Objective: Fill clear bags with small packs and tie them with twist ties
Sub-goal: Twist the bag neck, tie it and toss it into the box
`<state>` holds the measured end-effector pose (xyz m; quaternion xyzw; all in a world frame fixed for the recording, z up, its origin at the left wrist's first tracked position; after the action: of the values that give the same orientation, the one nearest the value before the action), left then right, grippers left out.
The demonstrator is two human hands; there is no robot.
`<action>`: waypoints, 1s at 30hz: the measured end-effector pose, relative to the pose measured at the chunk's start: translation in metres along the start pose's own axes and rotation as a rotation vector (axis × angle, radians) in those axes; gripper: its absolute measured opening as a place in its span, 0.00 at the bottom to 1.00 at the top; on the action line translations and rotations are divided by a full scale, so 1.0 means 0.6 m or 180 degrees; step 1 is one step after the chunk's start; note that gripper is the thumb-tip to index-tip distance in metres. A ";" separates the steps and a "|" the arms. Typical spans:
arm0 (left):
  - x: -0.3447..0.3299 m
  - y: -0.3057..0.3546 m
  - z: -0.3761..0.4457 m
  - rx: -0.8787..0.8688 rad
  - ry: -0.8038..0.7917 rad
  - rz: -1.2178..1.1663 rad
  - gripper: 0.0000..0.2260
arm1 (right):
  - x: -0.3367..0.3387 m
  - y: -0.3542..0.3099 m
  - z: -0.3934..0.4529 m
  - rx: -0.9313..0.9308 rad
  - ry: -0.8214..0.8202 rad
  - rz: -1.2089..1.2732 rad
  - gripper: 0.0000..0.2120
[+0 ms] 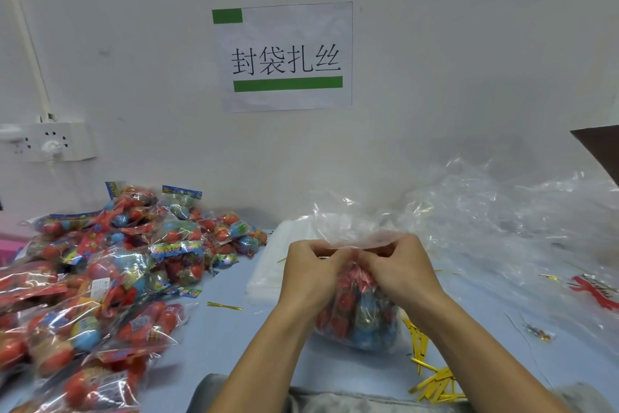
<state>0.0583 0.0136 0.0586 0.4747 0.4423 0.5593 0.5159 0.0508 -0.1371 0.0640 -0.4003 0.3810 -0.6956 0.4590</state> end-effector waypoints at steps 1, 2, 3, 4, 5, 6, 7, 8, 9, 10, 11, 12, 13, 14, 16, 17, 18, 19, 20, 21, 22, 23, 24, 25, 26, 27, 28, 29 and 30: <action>0.000 -0.002 0.000 0.0018 0.0020 -0.0047 0.07 | 0.002 -0.004 -0.002 0.0014 0.0025 0.0003 0.05; 0.000 -0.004 -0.001 0.0052 0.0017 -0.0110 0.07 | 0.005 -0.006 -0.002 0.0016 0.0050 0.0007 0.06; -0.001 -0.007 0.000 0.0094 0.0002 -0.0171 0.07 | 0.007 -0.006 -0.003 -0.0014 0.0065 0.0033 0.06; -0.003 -0.009 0.000 0.0127 -0.0016 -0.0225 0.07 | 0.008 -0.005 -0.003 -0.0060 0.0079 0.0095 0.07; -0.004 -0.010 0.001 0.0140 -0.0035 -0.0265 0.07 | 0.009 -0.003 -0.004 -0.0130 0.0097 0.0178 0.08; -0.005 -0.010 0.002 0.0139 -0.0047 -0.0273 0.06 | 0.009 -0.001 -0.004 -0.0198 0.0112 0.0262 0.07; -0.004 -0.010 0.004 0.0123 -0.0042 -0.0249 0.05 | 0.008 0.001 -0.004 -0.0258 0.0125 0.0339 0.06; -0.004 -0.010 0.004 0.0101 -0.0023 -0.0208 0.05 | 0.008 0.004 -0.004 -0.0294 0.0140 0.0402 0.05; -0.004 -0.009 0.004 0.0078 0.0001 -0.0173 0.05 | 0.008 0.004 -0.005 -0.0313 0.0159 0.0452 0.04; -0.004 -0.009 0.004 0.0061 0.0023 -0.0151 0.05 | 0.009 0.004 -0.005 -0.0307 0.0179 0.0489 0.04; -0.004 -0.010 0.004 0.0057 0.0037 -0.0139 0.06 | 0.009 0.003 -0.006 -0.0291 0.0187 0.0508 0.04; -0.004 -0.010 0.005 0.0059 0.0043 -0.0130 0.06 | 0.009 0.003 -0.006 -0.0272 0.0188 0.0510 0.06; -0.004 -0.011 0.006 0.0061 0.0048 -0.0125 0.07 | 0.008 0.001 -0.007 -0.0263 0.0187 0.0494 0.07; -0.003 -0.011 0.006 0.0060 0.0052 -0.0127 0.07 | 0.006 0.001 -0.007 -0.0258 0.0185 0.0470 0.07; -0.003 -0.011 0.008 0.0043 0.0031 -0.0138 0.08 | 0.004 0.001 -0.006 -0.0255 0.0177 0.0389 0.07; -0.003 -0.010 0.008 0.0029 0.0006 -0.0131 0.09 | 0.003 0.002 -0.005 -0.0266 0.0169 0.0340 0.07; -0.003 -0.009 0.008 0.0012 -0.0022 -0.0110 0.09 | 0.003 0.003 -0.005 -0.0278 0.0164 0.0306 0.07; -0.004 -0.009 0.008 -0.0007 -0.0043 -0.0082 0.09 | 0.003 0.004 -0.005 -0.0288 0.0161 0.0281 0.07; -0.004 -0.008 0.008 -0.0023 -0.0053 -0.0054 0.09 | 0.004 0.005 -0.005 -0.0285 0.0161 0.0260 0.08; -0.004 -0.008 0.008 -0.0031 -0.0055 -0.0030 0.09 | 0.005 0.005 -0.005 -0.0278 0.0169 0.0235 0.08; -0.004 -0.008 0.008 -0.0034 -0.0057 -0.0011 0.09 | 0.007 0.006 -0.004 -0.0273 0.0191 0.0208 0.08; -0.005 -0.008 0.007 -0.0039 -0.0066 0.0003 0.09 | 0.009 0.006 -0.004 -0.0266 0.0230 0.0175 0.08; -0.006 -0.007 0.007 -0.0055 -0.0079 0.0016 0.08 | 0.011 0.007 -0.004 -0.0250 0.0274 0.0125 0.08; -0.007 -0.005 0.006 -0.0089 -0.0091 0.0042 0.07 | 0.013 0.007 -0.003 -0.0220 0.0309 0.0066 0.08; -0.008 -0.003 0.005 -0.0135 -0.0094 0.0090 0.07 | 0.013 0.007 -0.003 -0.0178 0.0312 0.0014 0.09; -0.007 0.000 0.005 -0.0183 -0.0079 0.0153 0.07 | 0.012 0.005 -0.002 -0.0133 0.0260 -0.0030 0.10; -0.006 0.002 0.006 -0.0225 -0.0049 0.0221 0.07 | 0.008 0.003 -0.001 -0.0090 0.0145 -0.0067 0.10; -0.005 0.003 0.006 -0.0261 -0.0018 0.0284 0.07 | 0.003 -0.001 0.000 -0.0049 -0.0016 -0.0090 0.10; -0.004 0.004 0.006 -0.0290 -0.0001 0.0327 0.07 | -0.003 -0.006 0.000 -0.0012 -0.0189 -0.0094 0.09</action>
<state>0.0615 0.0108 0.0616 0.4729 0.3914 0.6045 0.5077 0.0502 -0.1345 0.0668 -0.4272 0.3626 -0.6894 0.4590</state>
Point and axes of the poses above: each hand's wrist, its own z-axis towards the middle knuckle, its own x-axis out of the back of the hand, y = z × x, the point moved 10 cm from there along z, towards the middle knuckle, and after that the axes turned 4 degrees about x, right-handed, at the moved point
